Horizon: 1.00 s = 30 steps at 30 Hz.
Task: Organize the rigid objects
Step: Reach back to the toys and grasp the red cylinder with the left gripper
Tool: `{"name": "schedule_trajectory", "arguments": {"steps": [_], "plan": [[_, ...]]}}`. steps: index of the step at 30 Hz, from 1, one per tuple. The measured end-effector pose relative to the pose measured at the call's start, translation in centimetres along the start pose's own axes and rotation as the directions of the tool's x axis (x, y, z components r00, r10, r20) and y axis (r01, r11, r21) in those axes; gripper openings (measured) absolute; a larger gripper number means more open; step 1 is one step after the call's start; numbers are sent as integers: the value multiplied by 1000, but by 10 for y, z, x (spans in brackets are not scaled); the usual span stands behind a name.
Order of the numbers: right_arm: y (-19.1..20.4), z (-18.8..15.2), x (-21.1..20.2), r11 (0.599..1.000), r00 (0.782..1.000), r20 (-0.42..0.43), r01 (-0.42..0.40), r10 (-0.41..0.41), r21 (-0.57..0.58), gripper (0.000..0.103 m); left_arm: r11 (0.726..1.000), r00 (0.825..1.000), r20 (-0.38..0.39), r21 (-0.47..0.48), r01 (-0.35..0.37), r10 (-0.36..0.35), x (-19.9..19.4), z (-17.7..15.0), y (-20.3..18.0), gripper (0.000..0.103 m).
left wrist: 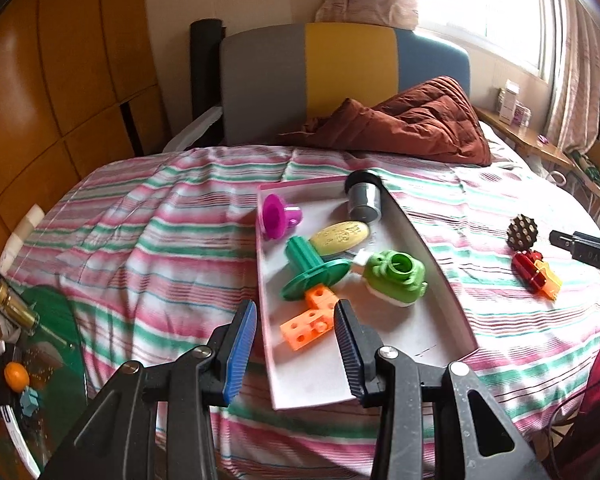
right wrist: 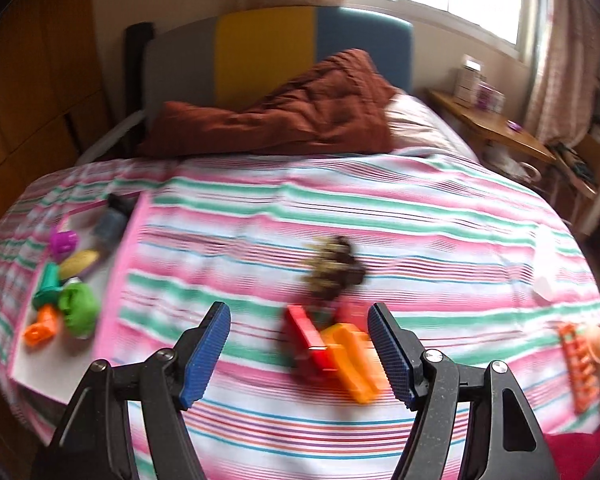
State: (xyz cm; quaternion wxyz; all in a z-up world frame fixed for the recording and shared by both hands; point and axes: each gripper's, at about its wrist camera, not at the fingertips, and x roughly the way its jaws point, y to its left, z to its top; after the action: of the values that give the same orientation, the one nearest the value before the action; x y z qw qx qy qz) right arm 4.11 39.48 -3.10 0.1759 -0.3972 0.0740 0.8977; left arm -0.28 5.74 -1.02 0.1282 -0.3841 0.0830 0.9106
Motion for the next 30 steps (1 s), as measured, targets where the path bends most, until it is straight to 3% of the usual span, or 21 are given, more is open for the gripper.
{"name": "schedule_trajectory", "arguments": {"steps": [8,16,22,25,30], "plan": [[-68,-5,8,993,996,-7,86,-86,81,72,994,999,-2,93,51,-51,5,14,-43,40],[-113,-16,20,973,997,-30,72,-67,220,72,979,989,-68,152,137,-128,19,19,-88,41],[-133,-19,26,942,995,-84,71,-46,328,72,957,963,-150,157,246,-223,40,23,-125,41],[-144,-22,29,924,992,-115,87,-47,372,72,948,956,-178,175,265,-234,49,24,-141,40],[-153,-24,30,901,991,-130,95,-44,424,72,911,906,-259,156,381,-334,69,27,-177,40]]}}
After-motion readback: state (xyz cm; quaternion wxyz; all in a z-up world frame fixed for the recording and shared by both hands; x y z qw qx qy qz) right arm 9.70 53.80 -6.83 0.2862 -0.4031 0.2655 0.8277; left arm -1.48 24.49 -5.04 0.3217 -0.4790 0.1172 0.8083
